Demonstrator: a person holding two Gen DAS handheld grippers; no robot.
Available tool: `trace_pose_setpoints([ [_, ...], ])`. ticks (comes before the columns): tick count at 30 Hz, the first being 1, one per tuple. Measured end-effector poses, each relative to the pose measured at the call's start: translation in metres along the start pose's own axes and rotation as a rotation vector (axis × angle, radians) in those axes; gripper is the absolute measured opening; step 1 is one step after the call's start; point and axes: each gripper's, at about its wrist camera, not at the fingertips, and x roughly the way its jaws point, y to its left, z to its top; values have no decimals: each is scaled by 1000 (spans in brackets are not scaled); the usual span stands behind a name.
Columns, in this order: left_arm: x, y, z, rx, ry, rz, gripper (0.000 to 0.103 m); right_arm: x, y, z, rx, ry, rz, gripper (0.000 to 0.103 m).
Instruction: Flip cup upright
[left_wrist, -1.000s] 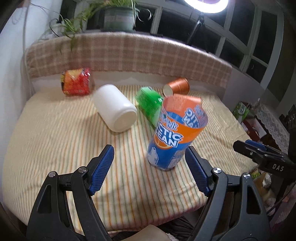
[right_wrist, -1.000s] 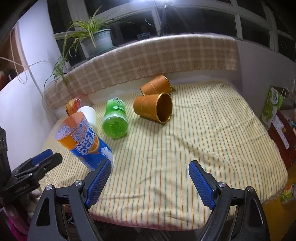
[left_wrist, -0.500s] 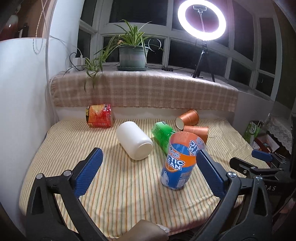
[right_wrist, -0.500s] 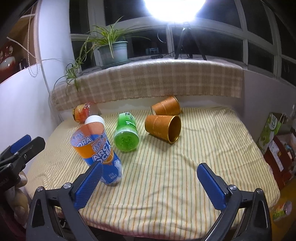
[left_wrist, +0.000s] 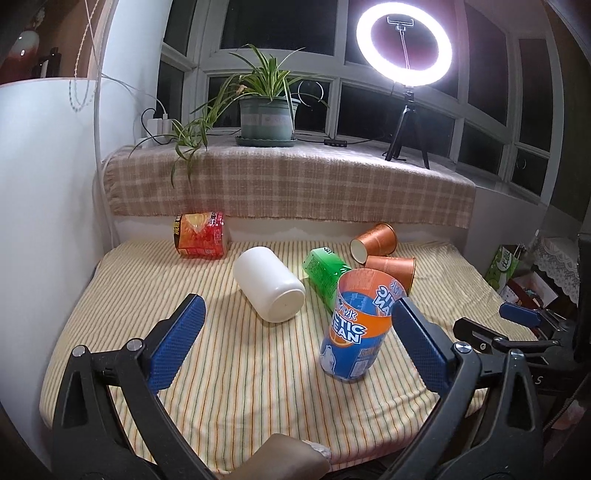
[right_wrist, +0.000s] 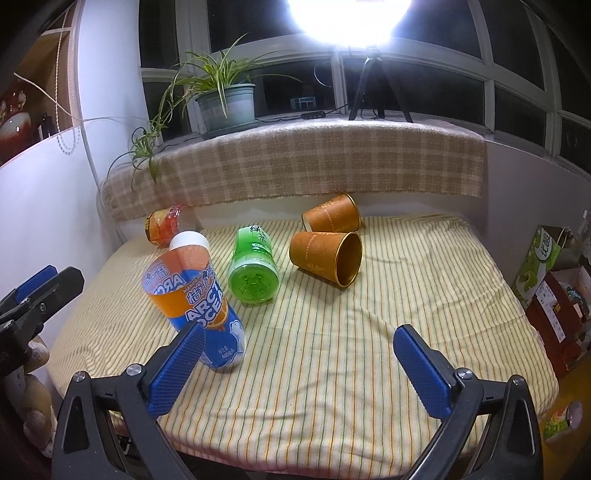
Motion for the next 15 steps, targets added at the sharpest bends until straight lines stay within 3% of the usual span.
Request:
trace_pose_setpoints([
  [15,-1,-2,1,0,5,2,102,5,-4,1,11,13,1,103],
])
